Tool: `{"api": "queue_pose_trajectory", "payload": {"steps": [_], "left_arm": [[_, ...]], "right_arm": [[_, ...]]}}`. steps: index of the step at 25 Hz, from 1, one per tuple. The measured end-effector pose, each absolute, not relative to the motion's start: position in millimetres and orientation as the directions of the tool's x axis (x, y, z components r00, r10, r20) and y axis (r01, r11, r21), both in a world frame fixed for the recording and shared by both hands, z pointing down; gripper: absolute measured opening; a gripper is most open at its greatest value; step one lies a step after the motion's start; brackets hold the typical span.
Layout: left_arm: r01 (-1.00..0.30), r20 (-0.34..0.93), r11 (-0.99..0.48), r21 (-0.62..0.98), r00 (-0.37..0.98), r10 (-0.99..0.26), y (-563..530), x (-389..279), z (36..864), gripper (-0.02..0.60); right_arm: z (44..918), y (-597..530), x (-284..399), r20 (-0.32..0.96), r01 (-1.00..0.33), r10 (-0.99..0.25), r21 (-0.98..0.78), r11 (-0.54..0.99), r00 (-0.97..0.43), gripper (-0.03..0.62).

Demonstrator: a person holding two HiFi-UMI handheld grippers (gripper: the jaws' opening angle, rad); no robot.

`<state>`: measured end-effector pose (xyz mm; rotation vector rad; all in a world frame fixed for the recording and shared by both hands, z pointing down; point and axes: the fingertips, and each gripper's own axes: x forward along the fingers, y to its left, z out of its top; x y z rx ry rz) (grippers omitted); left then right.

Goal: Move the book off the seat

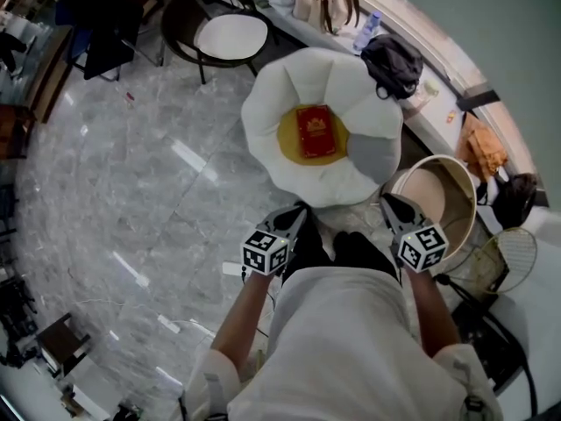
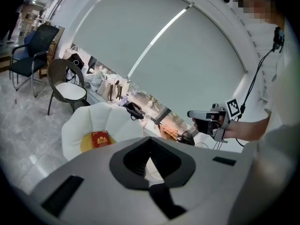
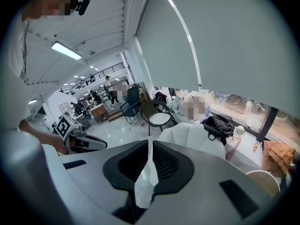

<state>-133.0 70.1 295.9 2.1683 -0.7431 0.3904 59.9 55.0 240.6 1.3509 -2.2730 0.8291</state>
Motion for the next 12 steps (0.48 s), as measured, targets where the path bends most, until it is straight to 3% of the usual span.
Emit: {"api": "queue_pose_trajectory", "payload": {"steps": [12], "left_arm": [[-0.658,0.557,-0.434,0.615,0.753,-0.352,57.1,-123.4,356.0,0.002]], "right_arm": [[287.5,16.4,84.3,0.611,-0.882,-0.637,-0.321,0.344,-0.471,0.054]]}}
